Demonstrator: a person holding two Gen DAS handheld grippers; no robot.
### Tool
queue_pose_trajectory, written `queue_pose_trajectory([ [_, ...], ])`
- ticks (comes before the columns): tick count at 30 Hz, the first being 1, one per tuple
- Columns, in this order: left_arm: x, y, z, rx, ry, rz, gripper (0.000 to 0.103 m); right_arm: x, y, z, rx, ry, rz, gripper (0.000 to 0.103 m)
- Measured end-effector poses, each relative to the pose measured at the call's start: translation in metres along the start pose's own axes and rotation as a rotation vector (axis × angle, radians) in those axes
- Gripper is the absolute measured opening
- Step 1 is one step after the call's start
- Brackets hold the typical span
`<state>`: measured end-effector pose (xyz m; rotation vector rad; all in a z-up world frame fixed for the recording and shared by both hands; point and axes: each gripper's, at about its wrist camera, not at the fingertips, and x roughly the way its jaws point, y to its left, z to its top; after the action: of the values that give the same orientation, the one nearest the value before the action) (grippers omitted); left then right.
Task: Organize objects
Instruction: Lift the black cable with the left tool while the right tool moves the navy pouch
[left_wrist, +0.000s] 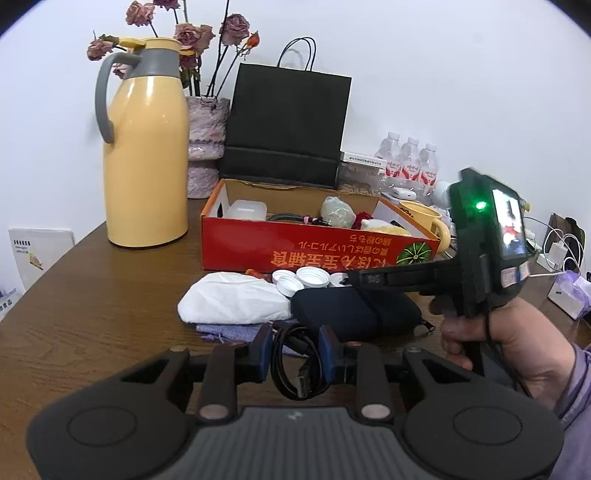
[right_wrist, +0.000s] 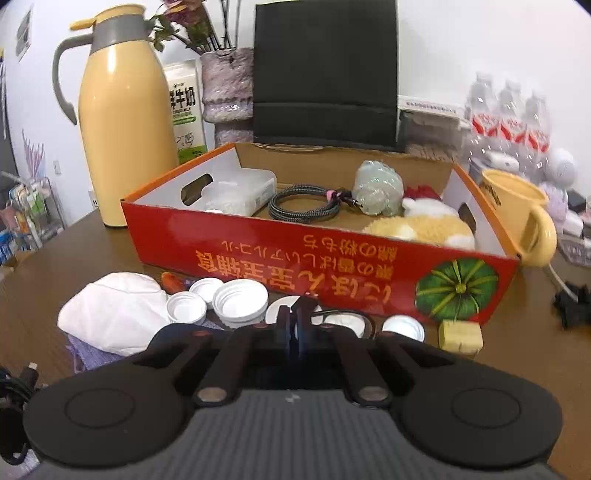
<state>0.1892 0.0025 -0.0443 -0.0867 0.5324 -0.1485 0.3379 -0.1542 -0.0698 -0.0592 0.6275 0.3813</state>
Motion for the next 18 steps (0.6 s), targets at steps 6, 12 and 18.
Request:
queue_pose_trajectory([
  [6, -0.007, 0.0, -0.006, -0.001, 0.009, -0.01, 0.026, -0.085, 0.006, -0.027, 0.018, -0.112, 0.034, 0.003],
  [12, -0.007, -0.008, -0.032, 0.026, 0.101, -0.064, 0.026, -0.145, 0.009, -0.094, 0.072, -0.018, 0.067, 0.003],
  [18, -0.012, -0.02, -0.048, 0.06, 0.127, -0.103, 0.026, -0.167, 0.015, -0.129, 0.025, 0.066, 0.058, 0.005],
])
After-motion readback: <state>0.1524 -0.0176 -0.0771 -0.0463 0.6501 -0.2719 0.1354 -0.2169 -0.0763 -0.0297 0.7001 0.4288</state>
